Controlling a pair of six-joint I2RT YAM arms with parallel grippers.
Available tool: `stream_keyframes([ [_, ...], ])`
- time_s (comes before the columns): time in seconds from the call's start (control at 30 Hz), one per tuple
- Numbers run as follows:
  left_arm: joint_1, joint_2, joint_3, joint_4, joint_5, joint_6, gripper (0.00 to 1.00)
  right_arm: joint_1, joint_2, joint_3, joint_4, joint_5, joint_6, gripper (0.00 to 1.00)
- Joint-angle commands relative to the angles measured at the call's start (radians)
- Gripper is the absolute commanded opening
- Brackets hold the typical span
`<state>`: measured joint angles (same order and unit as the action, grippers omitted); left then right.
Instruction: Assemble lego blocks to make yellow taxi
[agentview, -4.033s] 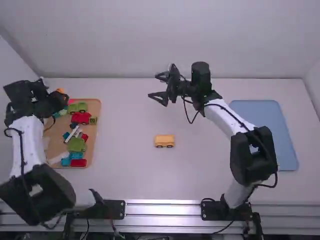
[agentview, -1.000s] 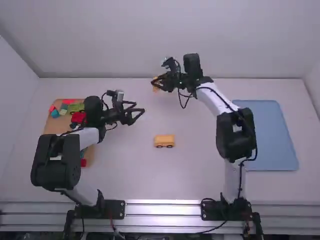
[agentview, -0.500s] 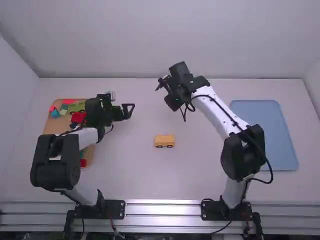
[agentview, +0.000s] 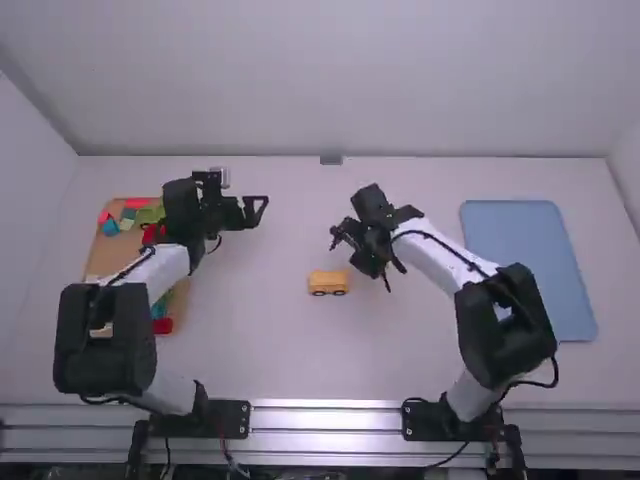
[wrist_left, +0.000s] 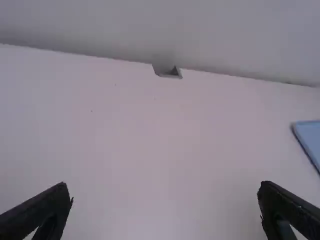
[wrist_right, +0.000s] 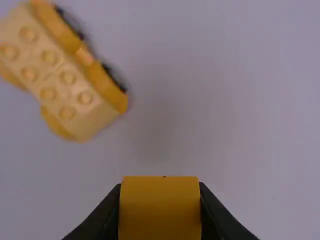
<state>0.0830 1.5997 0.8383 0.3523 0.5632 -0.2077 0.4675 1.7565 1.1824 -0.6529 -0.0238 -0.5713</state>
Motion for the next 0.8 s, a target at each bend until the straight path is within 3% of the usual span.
stream_keyframes([
  [0.0, -0.005, -0.024, 0.040, -0.036, -0.003, 0.026, 0.99, -0.045, -0.019, -0.037, -0.010, -0.082, -0.173, 0.34],
  [0.17, -0.004, -0.024, 0.052, -0.080, 0.004, 0.051, 0.99, -0.077, 0.035, -0.056, -0.013, -0.082, -0.357, 0.33],
  [0.37, -0.005, -0.024, 0.053, -0.083, 0.050, 0.085, 0.99, -0.073, 0.056, -0.056, -0.005, -0.085, -0.460, 0.41],
  [0.43, -0.005, -0.024, 0.053, -0.084, 0.050, 0.085, 0.99, -0.074, 0.057, -0.064, -0.005, -0.081, -0.496, 0.48],
  [0.57, -0.005, -0.024, 0.053, -0.088, 0.050, 0.084, 0.99, -0.072, 0.057, -0.079, -0.005, -0.089, -0.533, 0.48],
  [0.73, -0.005, -0.024, 0.053, -0.092, 0.049, 0.084, 0.99, -0.068, 0.037, -0.063, 0.051, -0.091, -0.444, 0.58],
  [0.77, -0.005, -0.024, 0.053, -0.085, 0.048, 0.074, 0.99, -0.064, 0.011, -0.058, 0.045, -0.116, -0.436, 0.73],
])
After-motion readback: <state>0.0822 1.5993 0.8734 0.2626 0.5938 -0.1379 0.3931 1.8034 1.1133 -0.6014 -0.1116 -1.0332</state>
